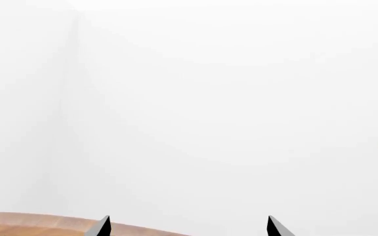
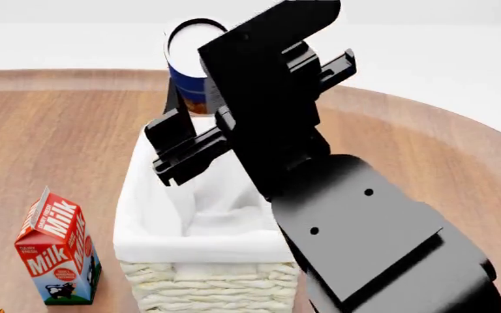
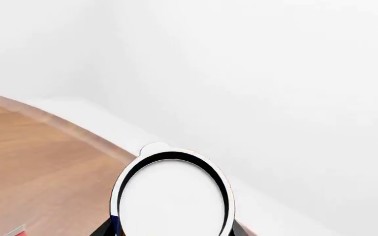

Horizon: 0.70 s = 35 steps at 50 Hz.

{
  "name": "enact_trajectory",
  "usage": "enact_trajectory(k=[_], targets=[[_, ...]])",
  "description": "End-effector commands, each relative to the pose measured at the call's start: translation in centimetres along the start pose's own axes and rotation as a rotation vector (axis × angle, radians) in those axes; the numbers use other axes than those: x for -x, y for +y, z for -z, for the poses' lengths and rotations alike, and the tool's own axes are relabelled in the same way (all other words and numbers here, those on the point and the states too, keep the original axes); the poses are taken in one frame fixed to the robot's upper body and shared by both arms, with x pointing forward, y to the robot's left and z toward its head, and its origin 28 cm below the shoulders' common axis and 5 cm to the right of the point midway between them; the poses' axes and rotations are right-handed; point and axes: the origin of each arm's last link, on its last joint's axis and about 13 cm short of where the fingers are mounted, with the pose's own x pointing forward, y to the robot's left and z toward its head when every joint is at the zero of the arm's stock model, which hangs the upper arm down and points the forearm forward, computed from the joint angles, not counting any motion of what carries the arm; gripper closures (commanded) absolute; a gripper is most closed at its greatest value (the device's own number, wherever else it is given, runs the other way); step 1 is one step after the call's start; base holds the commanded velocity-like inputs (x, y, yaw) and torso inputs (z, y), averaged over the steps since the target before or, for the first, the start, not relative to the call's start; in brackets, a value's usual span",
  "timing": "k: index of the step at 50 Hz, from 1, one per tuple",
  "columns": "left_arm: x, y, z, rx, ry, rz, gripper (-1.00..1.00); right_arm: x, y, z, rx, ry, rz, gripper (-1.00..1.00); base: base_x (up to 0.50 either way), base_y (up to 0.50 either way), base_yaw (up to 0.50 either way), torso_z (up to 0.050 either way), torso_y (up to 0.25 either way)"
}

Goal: Pick up the alphabet soup, and put it in the basket.

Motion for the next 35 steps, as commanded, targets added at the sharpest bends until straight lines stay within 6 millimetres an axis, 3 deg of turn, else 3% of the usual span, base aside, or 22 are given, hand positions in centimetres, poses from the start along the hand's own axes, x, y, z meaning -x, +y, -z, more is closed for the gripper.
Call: enact_trajectory(k=[1, 19, 35], targets=[[-0.1, 0.0, 0.0, 0.004, -0.002, 0.001, -1.00, -3.5, -1.6, -2.4, 0.032, 0.089, 0.062, 1.00, 0.00, 0.00, 0.00, 0.000, 0.000], [0.0, -0.1, -0.1, -0.001, -0.003, 0.012, -1.00, -6.9, -2.5, -1.9, -0.025, 0.268, 0.077, 1.00, 0.00, 0.00, 0.00, 0.000, 0.001], [0.1, -0.5, 0.1, -0.003, 0.003, 0.027, -1.00, -7.5, -1.3, -1.9, -0.038, 0.370, 0.009, 1.00, 0.00, 0.00, 0.00, 0.001, 0.001]])
